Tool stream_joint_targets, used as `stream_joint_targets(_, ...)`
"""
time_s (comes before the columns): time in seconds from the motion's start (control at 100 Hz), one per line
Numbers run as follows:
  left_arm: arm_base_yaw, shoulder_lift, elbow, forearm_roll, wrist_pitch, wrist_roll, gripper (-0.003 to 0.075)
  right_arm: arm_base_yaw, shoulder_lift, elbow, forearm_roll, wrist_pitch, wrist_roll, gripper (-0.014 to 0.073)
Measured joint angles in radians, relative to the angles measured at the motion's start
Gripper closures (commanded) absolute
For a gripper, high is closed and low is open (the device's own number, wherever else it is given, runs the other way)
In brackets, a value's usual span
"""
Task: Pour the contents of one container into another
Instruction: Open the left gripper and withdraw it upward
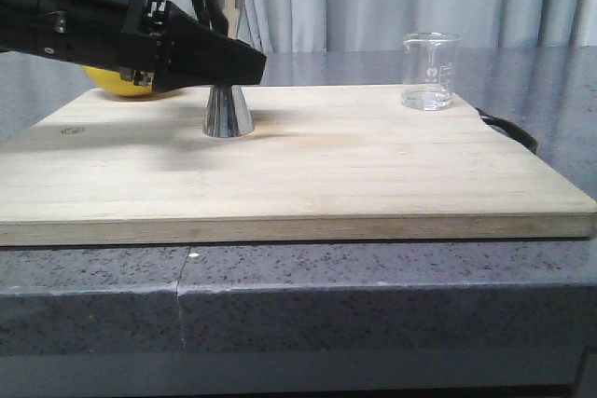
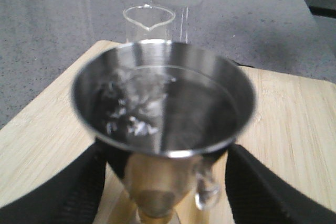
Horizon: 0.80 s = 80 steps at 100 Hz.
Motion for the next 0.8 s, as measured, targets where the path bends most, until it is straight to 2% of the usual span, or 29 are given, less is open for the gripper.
stream_joint_targets(0.16,0.0,-0.084,0.0,0.13,-0.111,-0.128,0.0254,0.0,-0.002,-0.024,-0.023,0.033,0.079,0.0032)
stream_joint_targets(0.37,0.0,-0.215,0.0,0.385,-0.231,-0.392,0.0257,0.0,-0.003,-0.028,-0.036,0.046,0.131,0.0032)
stream_joint_targets(0.66,0.001,-0.439,0.0,0.832,-0.289,-0.907,0.0258,0.0,-0.084,-0.028,-0.038,0.12,0.231,0.0032)
stream_joint_targets(0.8,0.001,-0.557,0.0,0.989,-0.286,-1.181,0.0258,0.0,-0.157,-0.028,-0.038,0.159,0.266,0.0032)
